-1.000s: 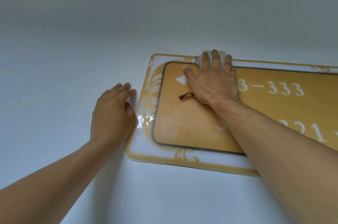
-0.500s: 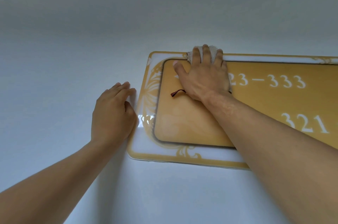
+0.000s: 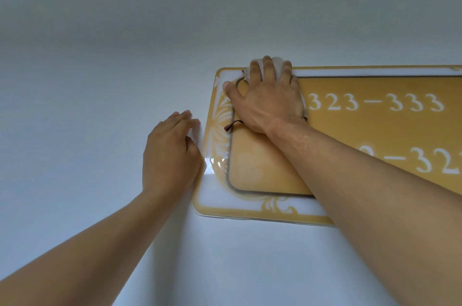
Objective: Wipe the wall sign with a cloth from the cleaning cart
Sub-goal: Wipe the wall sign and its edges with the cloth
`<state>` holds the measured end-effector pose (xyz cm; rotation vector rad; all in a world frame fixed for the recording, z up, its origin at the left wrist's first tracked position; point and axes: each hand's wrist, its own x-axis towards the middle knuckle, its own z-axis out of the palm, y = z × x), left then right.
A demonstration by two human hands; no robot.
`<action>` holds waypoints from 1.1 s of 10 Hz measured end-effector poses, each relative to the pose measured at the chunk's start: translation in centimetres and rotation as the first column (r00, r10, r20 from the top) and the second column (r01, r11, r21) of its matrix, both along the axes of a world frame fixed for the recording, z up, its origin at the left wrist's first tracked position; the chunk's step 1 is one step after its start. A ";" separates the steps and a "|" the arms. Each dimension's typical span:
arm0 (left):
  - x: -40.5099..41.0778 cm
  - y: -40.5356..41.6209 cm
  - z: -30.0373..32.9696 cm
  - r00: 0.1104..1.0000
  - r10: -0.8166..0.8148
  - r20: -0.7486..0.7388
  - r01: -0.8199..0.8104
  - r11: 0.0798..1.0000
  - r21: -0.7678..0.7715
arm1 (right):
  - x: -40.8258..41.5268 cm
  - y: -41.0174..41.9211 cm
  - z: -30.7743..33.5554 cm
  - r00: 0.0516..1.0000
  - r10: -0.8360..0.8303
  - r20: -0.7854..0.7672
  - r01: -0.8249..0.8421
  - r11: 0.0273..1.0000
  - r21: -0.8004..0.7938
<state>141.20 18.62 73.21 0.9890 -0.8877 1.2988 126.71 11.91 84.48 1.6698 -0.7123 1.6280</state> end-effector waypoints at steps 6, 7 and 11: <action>0.6 0.4 0.2 0.939 0.102 -0.328 -0.099 0.995 0.027 | 1.2 0.8 -0.2 1.000 -0.006 -0.002 0.006 1.000 0.003; 0.4 0.4 0.1 0.942 0.078 -0.327 -0.077 0.997 0.016 | 1.8 1.2 -0.2 1.000 0.002 -0.009 -0.002 1.000 0.005; 0.9 0.7 0.0 0.961 0.025 -0.275 -0.031 0.999 -0.016 | 4.0 2.6 -0.6 1.000 0.004 -0.029 -0.004 1.000 -0.011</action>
